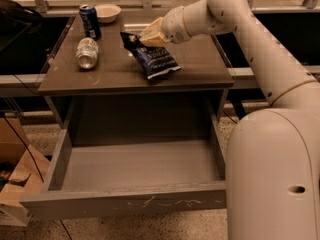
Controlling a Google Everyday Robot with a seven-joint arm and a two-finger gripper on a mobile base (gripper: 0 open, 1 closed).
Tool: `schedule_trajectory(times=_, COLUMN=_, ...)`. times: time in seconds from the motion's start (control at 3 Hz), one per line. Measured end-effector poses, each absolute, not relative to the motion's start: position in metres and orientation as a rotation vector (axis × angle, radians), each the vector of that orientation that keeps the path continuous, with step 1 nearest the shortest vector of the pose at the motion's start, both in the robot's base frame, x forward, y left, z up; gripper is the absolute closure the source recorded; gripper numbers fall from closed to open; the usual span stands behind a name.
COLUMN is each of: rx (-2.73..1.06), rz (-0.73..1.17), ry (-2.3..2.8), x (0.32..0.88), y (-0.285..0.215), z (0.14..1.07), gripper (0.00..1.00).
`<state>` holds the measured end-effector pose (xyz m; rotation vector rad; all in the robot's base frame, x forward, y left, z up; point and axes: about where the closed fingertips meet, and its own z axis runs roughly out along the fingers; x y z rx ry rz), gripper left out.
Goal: Pick blue chip bag from top drawer and place on counter
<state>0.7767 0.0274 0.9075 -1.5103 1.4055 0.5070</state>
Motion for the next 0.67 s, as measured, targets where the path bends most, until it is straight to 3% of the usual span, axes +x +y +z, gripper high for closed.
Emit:
schedule_trajectory(times=0.33, rx=-1.510, rz=0.507, ry=1.406, x=0.7767, y=0.0274, z=0.9075, gripper=0.15)
schedule_trajectory(times=0.67, rx=-1.510, rz=0.507, ry=1.406, x=0.7767, y=0.0274, z=0.9074, gripper=0.00)
